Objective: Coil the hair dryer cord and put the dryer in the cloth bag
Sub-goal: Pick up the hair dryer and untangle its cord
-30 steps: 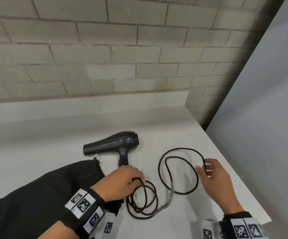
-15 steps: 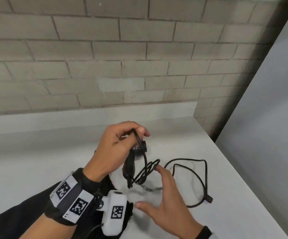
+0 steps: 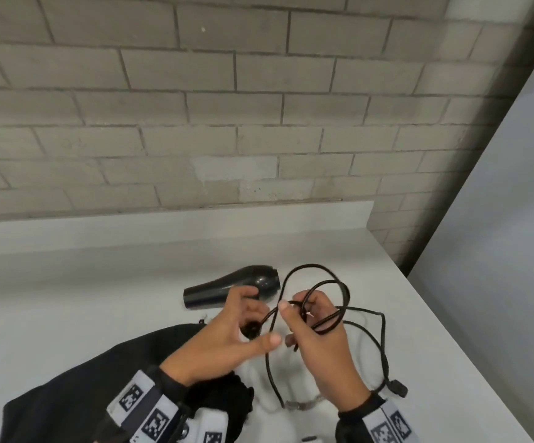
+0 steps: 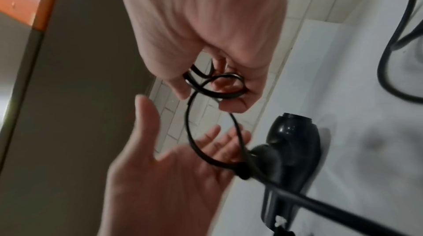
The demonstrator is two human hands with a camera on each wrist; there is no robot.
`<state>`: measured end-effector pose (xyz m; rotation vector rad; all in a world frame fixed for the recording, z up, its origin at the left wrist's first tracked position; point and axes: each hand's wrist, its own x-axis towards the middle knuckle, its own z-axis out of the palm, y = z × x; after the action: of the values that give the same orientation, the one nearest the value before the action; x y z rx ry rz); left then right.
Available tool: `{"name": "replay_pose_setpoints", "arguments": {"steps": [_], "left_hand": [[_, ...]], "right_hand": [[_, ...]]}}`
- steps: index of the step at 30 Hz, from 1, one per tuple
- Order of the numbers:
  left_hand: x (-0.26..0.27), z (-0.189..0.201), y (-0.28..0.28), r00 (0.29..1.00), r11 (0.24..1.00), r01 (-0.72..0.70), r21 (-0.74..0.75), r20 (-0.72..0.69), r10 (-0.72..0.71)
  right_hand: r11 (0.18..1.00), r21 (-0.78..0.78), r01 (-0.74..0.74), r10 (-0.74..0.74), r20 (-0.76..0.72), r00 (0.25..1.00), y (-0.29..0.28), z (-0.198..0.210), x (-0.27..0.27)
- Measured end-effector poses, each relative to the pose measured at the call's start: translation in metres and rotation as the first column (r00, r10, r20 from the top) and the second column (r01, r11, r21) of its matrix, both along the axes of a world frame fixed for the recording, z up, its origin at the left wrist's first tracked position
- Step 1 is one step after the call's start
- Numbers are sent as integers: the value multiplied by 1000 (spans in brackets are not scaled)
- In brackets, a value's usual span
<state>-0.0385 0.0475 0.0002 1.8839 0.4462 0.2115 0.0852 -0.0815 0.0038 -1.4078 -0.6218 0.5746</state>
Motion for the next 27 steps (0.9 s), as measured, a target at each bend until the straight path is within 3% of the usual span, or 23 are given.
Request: {"name": "replay_pose_setpoints", "arguments": {"steps": [4,6,9,11,14,16,18,24,27], "left_hand": [[-1,-18,-11,991,975,-58,215,127,31],[0,-12,-10,981,966,-113,233,181,71],[0,2,-1,926,964,-235,125,330,183],[3,15,8,858,944,-330,6,420,297],[13,38,24,755,893,-420,-164,483,443],[22,56,35,711,858,-459,-232,483,511],[28,70,44,687,839,-450,-305,482,544],[33,103,41,692,849,-341,-405,503,518],[24,124,32,680,850,-271,-451,535,501]], "right_hand": [[1000,13,-5,7,-143,990,-2,7,8],[1000,23,-12,16,-200,980,-8,14,17],[999,-54,-6,-6,-232,973,-22,17,43],[981,-186,-61,8,-273,962,-35,16,61],[879,-420,-224,77,-339,938,-54,12,80],[842,-507,-185,59,-254,965,-59,9,80],[868,-493,-59,24,-77,997,-60,7,74],[972,-214,100,-44,250,967,-38,9,47],[986,-147,77,-13,396,918,-19,17,31]]}}
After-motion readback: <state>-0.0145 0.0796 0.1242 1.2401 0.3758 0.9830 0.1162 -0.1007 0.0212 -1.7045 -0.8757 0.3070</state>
